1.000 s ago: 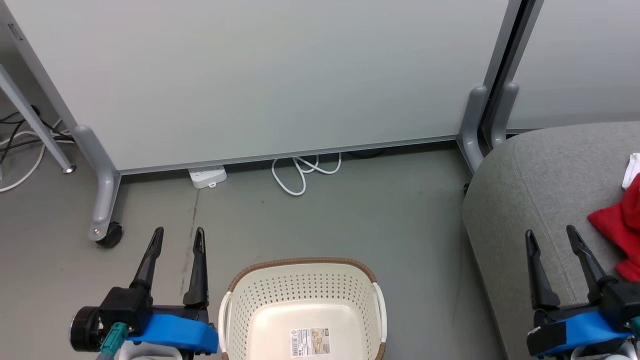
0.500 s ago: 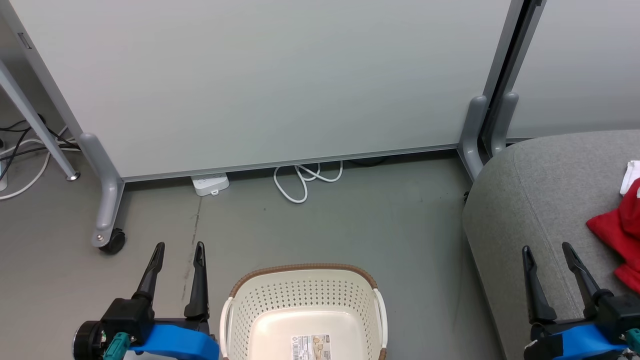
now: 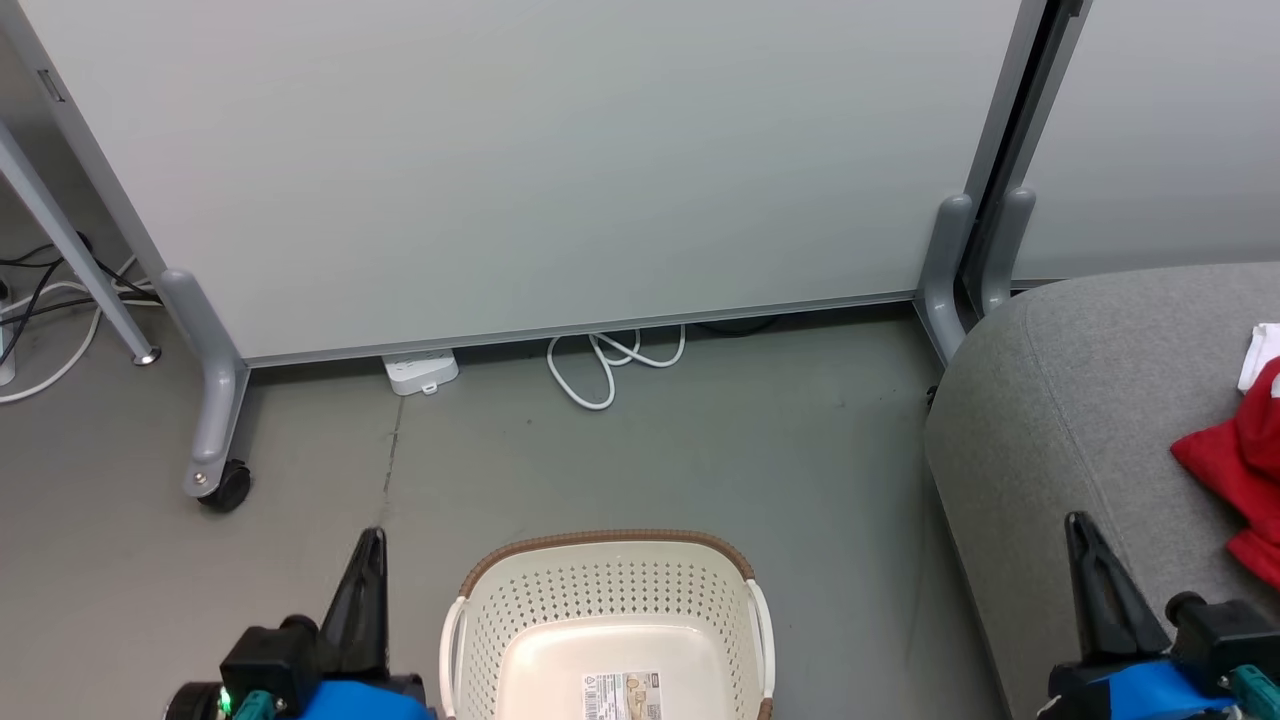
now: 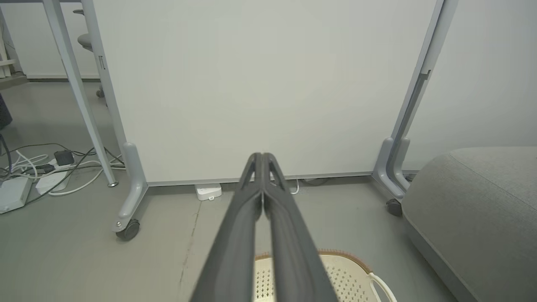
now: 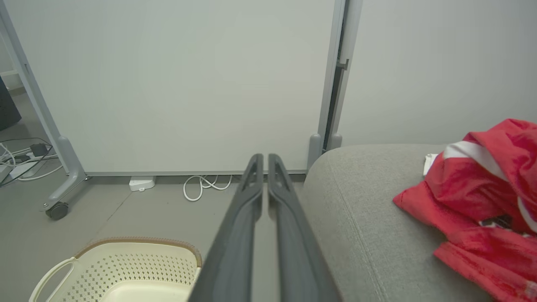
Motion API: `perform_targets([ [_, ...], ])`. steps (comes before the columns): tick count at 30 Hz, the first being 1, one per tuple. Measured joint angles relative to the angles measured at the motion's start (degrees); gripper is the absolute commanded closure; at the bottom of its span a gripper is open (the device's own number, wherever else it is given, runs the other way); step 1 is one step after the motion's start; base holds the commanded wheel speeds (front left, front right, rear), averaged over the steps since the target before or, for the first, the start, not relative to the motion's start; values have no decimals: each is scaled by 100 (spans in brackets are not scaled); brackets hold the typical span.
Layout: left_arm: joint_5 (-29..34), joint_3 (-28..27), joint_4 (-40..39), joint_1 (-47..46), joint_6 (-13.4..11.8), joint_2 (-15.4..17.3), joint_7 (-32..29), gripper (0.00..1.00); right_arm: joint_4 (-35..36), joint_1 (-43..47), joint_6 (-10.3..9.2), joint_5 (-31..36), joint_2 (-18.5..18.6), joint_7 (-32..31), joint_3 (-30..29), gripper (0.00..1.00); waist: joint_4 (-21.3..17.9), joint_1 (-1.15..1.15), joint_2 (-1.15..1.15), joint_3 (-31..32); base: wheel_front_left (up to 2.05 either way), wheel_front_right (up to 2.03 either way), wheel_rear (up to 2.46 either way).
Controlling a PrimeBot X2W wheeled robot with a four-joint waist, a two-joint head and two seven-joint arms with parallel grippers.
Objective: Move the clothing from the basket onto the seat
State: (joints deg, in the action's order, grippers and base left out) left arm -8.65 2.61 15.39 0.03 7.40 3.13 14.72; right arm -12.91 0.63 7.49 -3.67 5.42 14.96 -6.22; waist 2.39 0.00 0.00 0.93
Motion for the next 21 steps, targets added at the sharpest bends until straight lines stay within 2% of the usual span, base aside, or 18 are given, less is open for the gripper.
perform_targets([
  [3,-103,-1,122,106,0,-9,-35,100,-135,12,0,-87,-36,-64,3,100,-3,0,0,0,0,0,0],
  [21,-2119,-188,92,36,0,-10,-517,100,-147,-37,0,-2203,-80,-556,-5,100,-40,0,0,-17,0,0,0],
])
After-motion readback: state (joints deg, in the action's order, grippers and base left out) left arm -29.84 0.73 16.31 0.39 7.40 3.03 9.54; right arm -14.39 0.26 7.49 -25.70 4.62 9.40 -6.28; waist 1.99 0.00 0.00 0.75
